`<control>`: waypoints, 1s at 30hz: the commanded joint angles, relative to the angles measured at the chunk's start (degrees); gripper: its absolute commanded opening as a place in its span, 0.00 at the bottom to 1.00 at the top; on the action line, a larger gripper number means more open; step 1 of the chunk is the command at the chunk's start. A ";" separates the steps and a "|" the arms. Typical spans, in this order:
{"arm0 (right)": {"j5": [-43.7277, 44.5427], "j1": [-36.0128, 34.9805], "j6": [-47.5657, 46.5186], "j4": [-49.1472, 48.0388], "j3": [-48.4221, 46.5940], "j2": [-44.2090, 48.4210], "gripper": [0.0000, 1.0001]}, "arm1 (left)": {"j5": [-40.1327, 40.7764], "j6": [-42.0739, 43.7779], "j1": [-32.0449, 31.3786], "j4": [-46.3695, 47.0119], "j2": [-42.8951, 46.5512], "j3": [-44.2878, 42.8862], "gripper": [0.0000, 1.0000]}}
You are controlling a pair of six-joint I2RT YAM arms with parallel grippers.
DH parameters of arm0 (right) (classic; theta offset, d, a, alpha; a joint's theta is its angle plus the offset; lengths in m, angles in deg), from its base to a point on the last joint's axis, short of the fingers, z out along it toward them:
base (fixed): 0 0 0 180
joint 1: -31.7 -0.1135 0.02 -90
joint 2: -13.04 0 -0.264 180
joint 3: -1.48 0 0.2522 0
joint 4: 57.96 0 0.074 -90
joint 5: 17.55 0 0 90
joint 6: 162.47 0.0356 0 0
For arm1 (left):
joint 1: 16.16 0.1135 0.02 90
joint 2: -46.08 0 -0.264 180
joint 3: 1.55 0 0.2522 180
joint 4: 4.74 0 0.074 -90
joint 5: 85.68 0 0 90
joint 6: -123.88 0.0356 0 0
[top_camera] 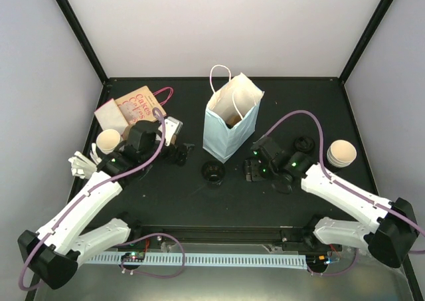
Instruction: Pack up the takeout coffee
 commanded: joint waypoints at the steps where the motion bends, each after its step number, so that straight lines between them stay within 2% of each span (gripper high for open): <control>1: 2.90 -4.74 -3.13 -3.98 -2.03 0.32 0.72 | 3.09 -7.64 0.39 -3.80 -1.75 -3.85 0.99; 8: 4.71 -11.08 -7.18 -9.30 -2.88 0.06 0.73 | -3.37 -14.61 2.17 -1.12 -2.74 -0.45 0.99; 15: 4.80 -13.93 -10.94 -12.07 -5.83 -4.89 0.74 | -14.62 -20.48 6.61 3.97 -2.78 4.32 0.99; 30: 3.82 -15.64 -15.85 -17.02 -8.09 -11.85 0.75 | -22.96 -23.58 7.40 7.88 -9.43 6.07 0.96</control>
